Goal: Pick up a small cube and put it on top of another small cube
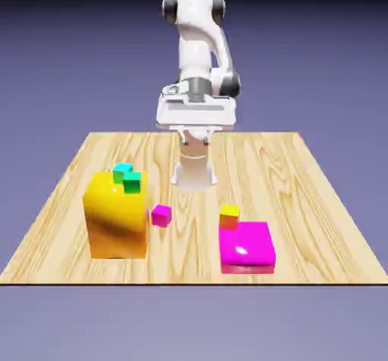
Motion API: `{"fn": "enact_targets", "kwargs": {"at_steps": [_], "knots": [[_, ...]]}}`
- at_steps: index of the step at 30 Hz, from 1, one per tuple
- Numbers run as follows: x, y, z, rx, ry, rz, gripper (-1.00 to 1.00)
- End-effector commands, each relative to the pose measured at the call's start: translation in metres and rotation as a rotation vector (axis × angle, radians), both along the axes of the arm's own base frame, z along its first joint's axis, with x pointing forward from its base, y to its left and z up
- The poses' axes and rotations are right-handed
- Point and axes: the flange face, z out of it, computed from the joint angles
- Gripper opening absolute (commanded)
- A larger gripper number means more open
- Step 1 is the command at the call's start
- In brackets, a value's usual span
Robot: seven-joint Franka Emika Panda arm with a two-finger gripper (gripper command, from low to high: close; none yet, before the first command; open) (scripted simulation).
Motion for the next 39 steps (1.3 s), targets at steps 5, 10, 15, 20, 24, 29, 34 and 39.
{"fn": "enact_targets", "kwargs": {"at_steps": [5,10,15,20,24,29,34,39], "knots": [[-0.004,-0.003,-0.071,-0.211,0.251,0.183,0.0],[-0.023,-0.011,-0.139,-0.396,0.504,0.386,0.0],[-0.054,-0.024,-0.199,-0.558,0.753,0.611,0.0],[-0.092,-0.04,-0.249,-0.697,0.994,0.857,0.0],[-0.105,-0.048,-0.27,-0.741,1.069,0.937,0.0],[-0.109,-0.062,-0.309,-0.745,1.068,0.935,0.0],[-0.114,-0.068,-0.327,-0.737,1.068,0.94,-1.0],[-0.105,-0.054,-0.287,-0.746,1.069,0.934,-1.0]]}}
